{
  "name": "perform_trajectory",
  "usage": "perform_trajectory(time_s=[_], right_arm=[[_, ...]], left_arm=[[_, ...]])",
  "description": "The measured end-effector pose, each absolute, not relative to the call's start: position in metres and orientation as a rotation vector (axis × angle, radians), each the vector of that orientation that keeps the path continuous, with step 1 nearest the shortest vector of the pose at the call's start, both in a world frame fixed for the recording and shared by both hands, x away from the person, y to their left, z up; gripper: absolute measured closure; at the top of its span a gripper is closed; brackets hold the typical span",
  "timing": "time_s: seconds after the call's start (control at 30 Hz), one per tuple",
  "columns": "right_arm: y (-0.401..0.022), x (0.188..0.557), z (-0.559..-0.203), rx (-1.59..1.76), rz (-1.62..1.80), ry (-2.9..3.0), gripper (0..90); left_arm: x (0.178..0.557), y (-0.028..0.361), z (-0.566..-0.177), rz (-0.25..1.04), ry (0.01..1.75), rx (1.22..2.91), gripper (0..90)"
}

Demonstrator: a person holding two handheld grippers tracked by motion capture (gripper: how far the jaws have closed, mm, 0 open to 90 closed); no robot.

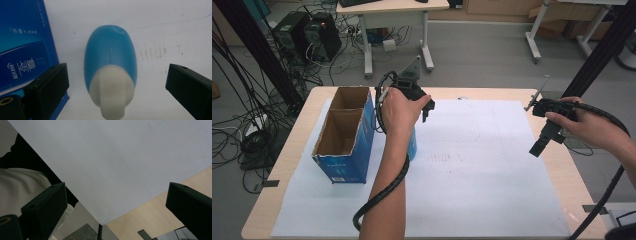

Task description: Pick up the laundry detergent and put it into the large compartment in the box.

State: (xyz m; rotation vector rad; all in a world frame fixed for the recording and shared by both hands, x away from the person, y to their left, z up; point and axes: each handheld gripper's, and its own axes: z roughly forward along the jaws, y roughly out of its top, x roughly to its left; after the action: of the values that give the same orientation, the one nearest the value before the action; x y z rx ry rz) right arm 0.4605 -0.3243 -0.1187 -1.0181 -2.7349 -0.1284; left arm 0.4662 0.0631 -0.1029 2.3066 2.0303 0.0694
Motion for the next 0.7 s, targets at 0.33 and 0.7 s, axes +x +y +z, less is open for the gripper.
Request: perform_trajectory(time_s=[0.33, 0.7], right_arm=[[-0.325, 0.465, -0.122, -0.995, -0.132, -2.743, 3.6], [-0.323, 0.465, -0.125, -0.998, -0.133, -2.737, 3.6]], left_arm=[[0.471, 0.065, -0.121, 0.039, 2.051, 2.307, 9.1], [0.467, 0.065, -0.128, 0.052, 2.033, 2.315, 25.3]])
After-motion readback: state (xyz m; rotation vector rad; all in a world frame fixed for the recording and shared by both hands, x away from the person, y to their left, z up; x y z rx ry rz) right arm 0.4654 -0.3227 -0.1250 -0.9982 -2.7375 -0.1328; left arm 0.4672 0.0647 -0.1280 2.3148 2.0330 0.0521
